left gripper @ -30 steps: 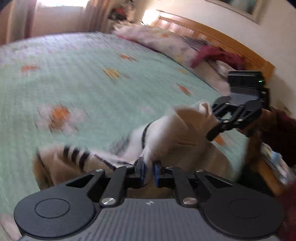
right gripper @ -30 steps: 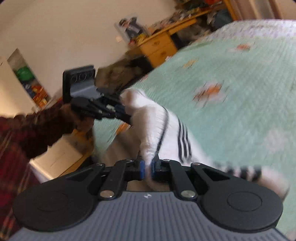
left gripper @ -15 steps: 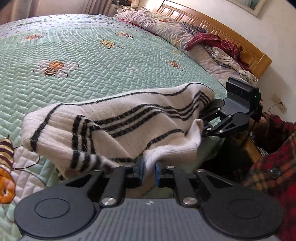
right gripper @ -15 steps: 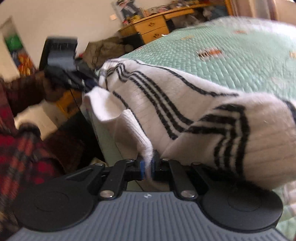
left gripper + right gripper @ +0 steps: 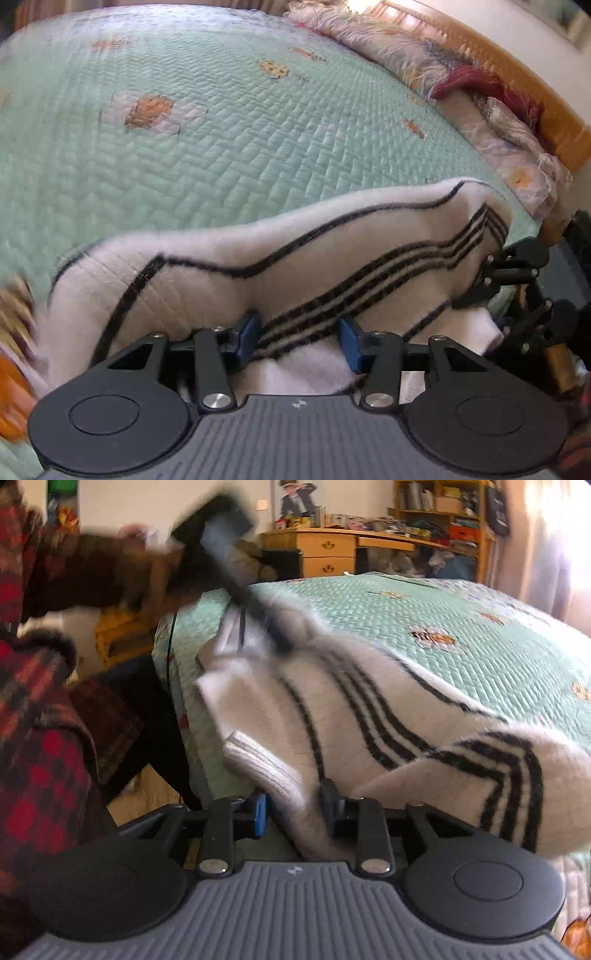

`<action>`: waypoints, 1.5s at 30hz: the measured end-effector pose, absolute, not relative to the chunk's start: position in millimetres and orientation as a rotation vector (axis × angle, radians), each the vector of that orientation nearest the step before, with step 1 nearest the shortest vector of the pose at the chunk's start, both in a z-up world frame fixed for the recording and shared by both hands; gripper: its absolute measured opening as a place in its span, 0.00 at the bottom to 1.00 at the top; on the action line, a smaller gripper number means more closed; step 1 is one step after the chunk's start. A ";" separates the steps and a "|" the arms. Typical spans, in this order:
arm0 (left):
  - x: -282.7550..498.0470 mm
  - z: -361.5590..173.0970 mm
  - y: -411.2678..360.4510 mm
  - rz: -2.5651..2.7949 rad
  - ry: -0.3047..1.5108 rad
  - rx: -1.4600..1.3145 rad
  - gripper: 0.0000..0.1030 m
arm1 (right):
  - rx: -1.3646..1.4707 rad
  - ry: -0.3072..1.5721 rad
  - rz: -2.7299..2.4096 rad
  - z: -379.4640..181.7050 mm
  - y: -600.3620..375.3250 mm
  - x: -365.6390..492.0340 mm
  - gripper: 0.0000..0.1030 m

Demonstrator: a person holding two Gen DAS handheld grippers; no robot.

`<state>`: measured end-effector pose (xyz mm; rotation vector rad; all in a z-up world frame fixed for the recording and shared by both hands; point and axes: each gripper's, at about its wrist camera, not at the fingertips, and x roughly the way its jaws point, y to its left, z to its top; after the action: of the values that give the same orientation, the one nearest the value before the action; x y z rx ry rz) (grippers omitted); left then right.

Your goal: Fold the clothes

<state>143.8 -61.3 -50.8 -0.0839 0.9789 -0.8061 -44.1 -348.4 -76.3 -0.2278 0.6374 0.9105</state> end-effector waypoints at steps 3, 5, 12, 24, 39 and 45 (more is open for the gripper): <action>142.7 -48.0 -47.9 -0.785 0.965 -0.167 0.47 | -0.026 0.713 0.946 -64.3 -368.2 -30.8 0.32; 137.8 -48.4 -51.4 -0.783 0.958 -0.147 0.48 | 0.158 0.709 0.962 -48.3 -388.4 -21.6 0.32; 131.4 -49.4 -56.7 -0.784 0.947 -0.127 0.57 | 0.574 0.489 0.974 -12.9 -403.5 33.1 0.64; 126.1 -49.6 -52.4 -0.775 0.934 -0.138 0.57 | 0.550 0.772 0.516 -83.1 -473.5 10.1 0.03; 88.4 -32.2 -23.7 -0.638 0.884 -0.185 0.67 | 0.413 0.727 0.551 -92.6 -445.7 0.5 0.41; 69.6 -24.2 -12.0 -0.655 0.869 -0.226 0.68 | 0.492 0.697 0.509 -92.7 -465.8 -22.7 0.44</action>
<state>69.6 -12.0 -24.2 -0.2258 0.8686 -0.6545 -22.7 -465.8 -92.7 0.4921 0.6973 0.5086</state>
